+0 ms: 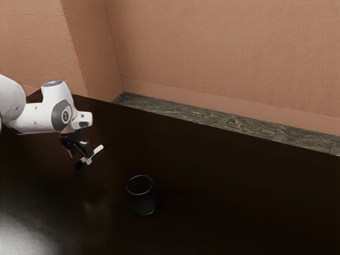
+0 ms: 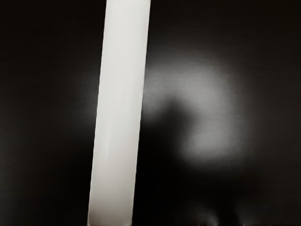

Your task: Put the marker into the pen holder.

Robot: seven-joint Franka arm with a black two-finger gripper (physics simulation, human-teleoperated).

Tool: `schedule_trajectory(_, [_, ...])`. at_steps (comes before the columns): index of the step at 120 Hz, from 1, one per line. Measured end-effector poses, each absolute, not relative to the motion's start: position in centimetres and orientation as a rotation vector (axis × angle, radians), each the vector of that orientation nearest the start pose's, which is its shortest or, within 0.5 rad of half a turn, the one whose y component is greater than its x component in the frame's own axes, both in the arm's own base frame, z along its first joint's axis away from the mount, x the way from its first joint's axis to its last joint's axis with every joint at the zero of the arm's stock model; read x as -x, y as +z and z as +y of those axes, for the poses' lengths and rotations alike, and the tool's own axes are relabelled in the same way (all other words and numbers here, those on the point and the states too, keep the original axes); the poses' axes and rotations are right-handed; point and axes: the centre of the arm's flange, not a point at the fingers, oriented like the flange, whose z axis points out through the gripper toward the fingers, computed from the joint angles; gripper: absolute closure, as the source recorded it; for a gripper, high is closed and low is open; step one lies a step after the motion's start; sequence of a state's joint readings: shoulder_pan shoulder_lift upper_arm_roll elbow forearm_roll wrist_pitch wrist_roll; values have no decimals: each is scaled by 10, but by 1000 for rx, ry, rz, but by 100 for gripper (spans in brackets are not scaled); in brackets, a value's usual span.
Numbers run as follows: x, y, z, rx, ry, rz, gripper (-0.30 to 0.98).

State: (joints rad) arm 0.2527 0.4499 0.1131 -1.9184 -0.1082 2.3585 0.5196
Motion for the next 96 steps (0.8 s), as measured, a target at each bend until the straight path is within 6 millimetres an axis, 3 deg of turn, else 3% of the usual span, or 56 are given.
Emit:
schedule_trajectory(44, [-566, 254, 230, 3198, -63, 233, 0])
schedule_trajectory(85, [-568, 255, 226, 3189, -81, 344, 0])
schedule_trajectory(96, [-568, 255, 225, 3187, -84, 364, 8])
